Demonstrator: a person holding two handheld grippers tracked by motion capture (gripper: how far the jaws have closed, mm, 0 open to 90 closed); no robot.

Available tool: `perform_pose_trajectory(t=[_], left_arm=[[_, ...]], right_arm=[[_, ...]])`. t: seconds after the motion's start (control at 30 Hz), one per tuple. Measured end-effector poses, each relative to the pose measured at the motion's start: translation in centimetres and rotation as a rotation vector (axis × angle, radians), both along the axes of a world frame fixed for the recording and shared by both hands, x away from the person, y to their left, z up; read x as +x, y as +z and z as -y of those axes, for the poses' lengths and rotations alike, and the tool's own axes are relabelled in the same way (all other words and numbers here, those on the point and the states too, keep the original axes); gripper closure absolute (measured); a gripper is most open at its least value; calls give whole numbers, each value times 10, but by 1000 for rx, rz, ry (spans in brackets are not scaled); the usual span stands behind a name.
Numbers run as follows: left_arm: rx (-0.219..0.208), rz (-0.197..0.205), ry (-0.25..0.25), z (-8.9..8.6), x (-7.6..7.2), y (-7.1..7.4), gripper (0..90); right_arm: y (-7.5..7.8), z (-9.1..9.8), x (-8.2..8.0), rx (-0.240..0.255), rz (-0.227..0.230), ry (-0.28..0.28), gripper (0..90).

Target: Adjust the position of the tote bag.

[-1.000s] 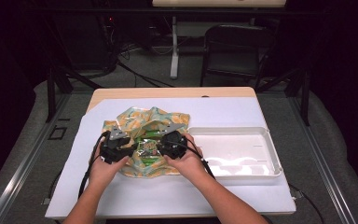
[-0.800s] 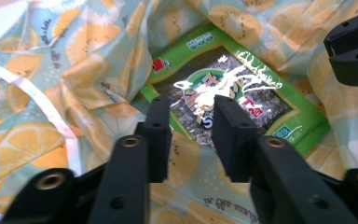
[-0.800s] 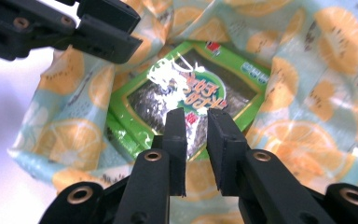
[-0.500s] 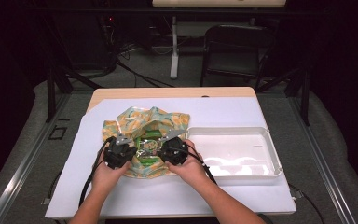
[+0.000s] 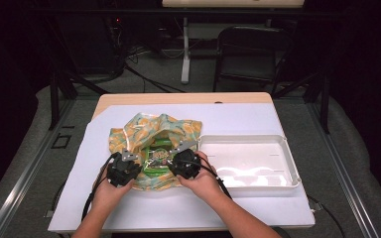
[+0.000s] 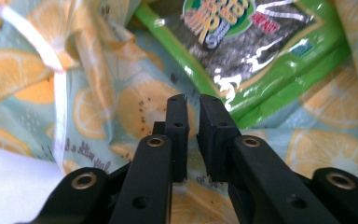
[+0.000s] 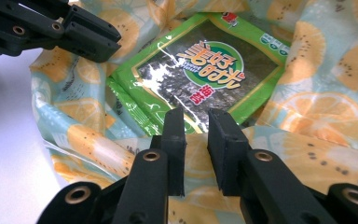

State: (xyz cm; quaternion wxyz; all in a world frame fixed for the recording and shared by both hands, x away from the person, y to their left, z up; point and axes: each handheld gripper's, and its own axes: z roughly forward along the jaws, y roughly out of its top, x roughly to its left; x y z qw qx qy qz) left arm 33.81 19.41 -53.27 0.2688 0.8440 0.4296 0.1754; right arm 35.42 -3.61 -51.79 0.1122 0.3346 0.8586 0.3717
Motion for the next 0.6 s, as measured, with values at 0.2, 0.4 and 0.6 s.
perform_pose_trajectory(t=[0.2, 0.4, 0.6], left_arm=[[10, -27, 17, -2, 0, -5, 791], [-4, -3, 14, -2, -2, -3, 781], [-19, -18, 3, -3, 2, -3, 774]], right_arm=[[-1, -2, 2, 5, 11, -8, 757], [-4, -4, 3, 0, -1, -11, 757], [-5, 0, -1, -35, -16, -4, 770]])
